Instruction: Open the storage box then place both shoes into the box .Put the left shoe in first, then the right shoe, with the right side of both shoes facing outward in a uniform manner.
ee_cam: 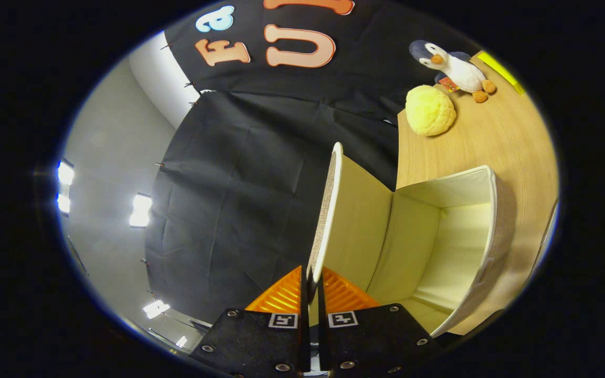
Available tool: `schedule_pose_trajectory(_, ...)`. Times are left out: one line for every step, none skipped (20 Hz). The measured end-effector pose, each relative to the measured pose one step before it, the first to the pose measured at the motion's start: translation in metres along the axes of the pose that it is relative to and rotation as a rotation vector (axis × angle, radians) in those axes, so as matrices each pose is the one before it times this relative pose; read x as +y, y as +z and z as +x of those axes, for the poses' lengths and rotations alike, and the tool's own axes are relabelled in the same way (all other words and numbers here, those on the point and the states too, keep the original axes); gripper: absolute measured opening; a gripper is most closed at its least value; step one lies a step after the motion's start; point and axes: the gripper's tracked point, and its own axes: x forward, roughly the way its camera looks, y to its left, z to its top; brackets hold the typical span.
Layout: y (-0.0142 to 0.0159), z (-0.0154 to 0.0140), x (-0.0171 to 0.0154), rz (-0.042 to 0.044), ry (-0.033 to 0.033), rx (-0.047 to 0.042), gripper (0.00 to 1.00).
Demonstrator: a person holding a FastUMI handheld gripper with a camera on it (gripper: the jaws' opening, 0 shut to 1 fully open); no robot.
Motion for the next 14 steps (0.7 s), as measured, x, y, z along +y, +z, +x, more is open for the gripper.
schedule_pose_trajectory(-0.00069, 0.00616, 0.00452, -0.04361, -0.00731, 0.00765, 0.07)
schedule_pose_trajectory(0.00083, 0.00613, 0.00554, -0.03188, -0.00617, 0.00761, 0.08)
schedule_pose_trajectory(0.00046, 0.00552, 0.00357, -0.01985, -0.00792, 0.01059, 0.09)
schedule_pose_trajectory(0.00178, 0.00748, 0.00394, -0.00098, -0.00387, 0.01515, 0.10)
schedule_pose_trajectory(0.00120, 0.01006, 0.00329, 0.00621, 0.00042, 0.00929, 0.10)
schedule_pose_trajectory(0.00294, 0.01080, 0.00227, 0.00835, 0.00030, 0.00557, 0.10)
schedule_pose_trajectory(0.00318, 0.01239, 0.00508, 0.00406, 0.00551, 0.00443, 0.11)
schedule_pose_trajectory(0.00177, 0.01295, 0.00247, 0.00353, -0.00432, 0.00509, 0.10)
schedule_pose_trajectory(0.00033, 0.01168, 0.00287, -0.00201, -0.00581, 0.00395, 0.11)
schedule_pose_trajectory(-0.00030, 0.01236, -0.00161, -0.00522, -0.02388, 0.00627, 0.14)
schedule_pose_trajectory(-0.00279, 0.00746, -0.00202, -0.00797, -0.02503, 0.00903, 0.16)
schedule_pose_trajectory(-0.00111, 0.00758, -0.00267, -0.01008, -0.01882, 0.00923, 0.29)
schedule_pose_trajectory(-0.00257, 0.00521, -0.00426, -0.00559, -0.01716, 0.01047, 0.34)
schedule_pose_trajectory(-0.00123, 0.00224, -0.00407, 0.00192, -0.01228, 0.01331, 0.43)
